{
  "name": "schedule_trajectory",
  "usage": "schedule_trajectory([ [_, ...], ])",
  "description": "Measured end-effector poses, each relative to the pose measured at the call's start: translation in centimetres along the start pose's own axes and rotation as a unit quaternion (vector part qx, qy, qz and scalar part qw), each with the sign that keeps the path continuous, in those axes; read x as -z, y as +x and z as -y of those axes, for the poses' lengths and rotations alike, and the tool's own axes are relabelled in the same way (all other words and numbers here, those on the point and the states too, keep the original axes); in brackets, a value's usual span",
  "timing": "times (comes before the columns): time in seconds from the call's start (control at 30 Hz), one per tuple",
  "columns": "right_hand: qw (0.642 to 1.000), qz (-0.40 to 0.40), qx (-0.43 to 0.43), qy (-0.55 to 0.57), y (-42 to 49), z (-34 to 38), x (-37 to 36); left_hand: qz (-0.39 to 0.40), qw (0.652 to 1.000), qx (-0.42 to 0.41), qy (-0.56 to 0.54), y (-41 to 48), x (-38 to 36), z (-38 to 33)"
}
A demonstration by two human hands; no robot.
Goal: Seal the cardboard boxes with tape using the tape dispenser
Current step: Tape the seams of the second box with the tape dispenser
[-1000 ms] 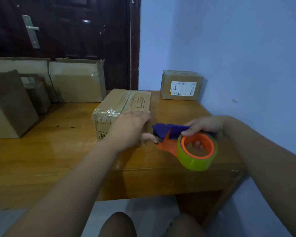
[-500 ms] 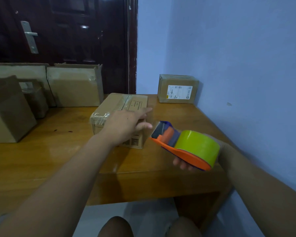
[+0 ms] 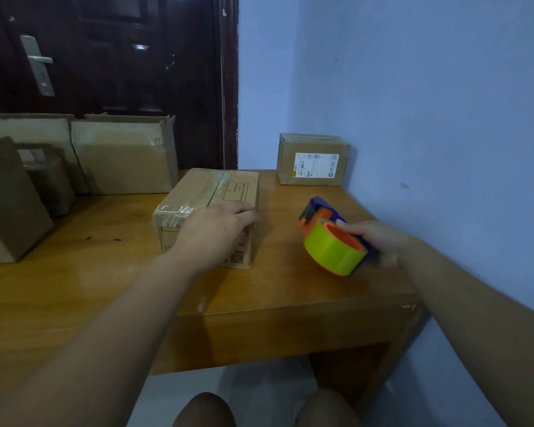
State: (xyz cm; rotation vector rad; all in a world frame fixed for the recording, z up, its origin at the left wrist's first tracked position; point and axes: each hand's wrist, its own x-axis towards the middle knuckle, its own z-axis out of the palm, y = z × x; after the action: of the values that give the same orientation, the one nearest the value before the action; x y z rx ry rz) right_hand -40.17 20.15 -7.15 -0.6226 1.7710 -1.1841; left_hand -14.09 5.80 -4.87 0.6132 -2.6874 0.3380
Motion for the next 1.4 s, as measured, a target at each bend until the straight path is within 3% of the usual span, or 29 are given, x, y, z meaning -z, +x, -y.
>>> schedule_trajectory([
  [0.13,0.994,-0.069,-0.012,-0.082,0.9,0.9,0.0,0.001,0.999,-0.015,0.049,-0.4,-0.1,-0.7],
  [0.3,0.975,-0.122,-0.030,-0.183,2.0,1.5,0.5,0.013,0.999,0.002,0.033,-0.3,0.0,-0.8],
  [0.53,0.945,-0.121,-0.020,-0.303,1.9,2.2,0.2,-0.003,0.998,0.060,0.035,0.4,-0.5,-1.6],
  [0.6,0.918,-0.119,-0.014,-0.377,1.3,2.5,-0.4,-0.003,0.997,0.066,0.040,0.6,-0.3,-2.2],
  [0.7,0.859,-0.173,0.098,-0.471,0.2,3.6,-2.8,-0.014,0.997,0.065,0.043,0.6,-0.2,-3.2],
  [0.77,0.852,-0.205,0.224,-0.426,-0.7,4.0,-5.0,-0.038,0.996,0.076,0.015,0.6,-0.3,-3.5],
  [0.87,0.828,-0.173,0.364,-0.390,-2.3,4.5,-8.7,-0.092,0.990,0.088,-0.062,0.5,-0.7,-3.9],
  [0.97,0.826,-0.108,0.393,-0.389,-3.0,3.9,-11.4,-0.096,0.984,0.093,-0.121,0.2,-0.1,-4.0],
  [1.03,0.837,-0.075,0.394,-0.372,-2.7,2.9,-12.0,-0.070,0.989,0.093,-0.091,-0.5,0.6,-3.0],
  [1.13,0.856,-0.083,0.401,-0.316,-1.8,1.4,-12.1,-0.064,0.984,0.133,-0.096,-2.3,2.1,-0.4],
  [1.2,0.875,-0.094,0.387,-0.274,-1.5,0.9,-12.2,-0.131,0.936,0.209,-0.253,-3.8,2.6,1.4],
  [1.27,0.886,-0.095,0.386,-0.238,-1.4,0.5,-12.5,-0.204,0.852,0.284,-0.389,-4.9,1.6,3.4],
  [1.33,0.889,-0.093,0.395,-0.210,-1.4,0.3,-12.9,-0.214,0.772,0.339,-0.494,-5.5,-0.1,4.9],
  [1.4,0.893,-0.087,0.400,-0.187,-1.2,0.1,-13.2,-0.191,0.725,0.353,-0.560,-6.0,-1.3,5.3],
])
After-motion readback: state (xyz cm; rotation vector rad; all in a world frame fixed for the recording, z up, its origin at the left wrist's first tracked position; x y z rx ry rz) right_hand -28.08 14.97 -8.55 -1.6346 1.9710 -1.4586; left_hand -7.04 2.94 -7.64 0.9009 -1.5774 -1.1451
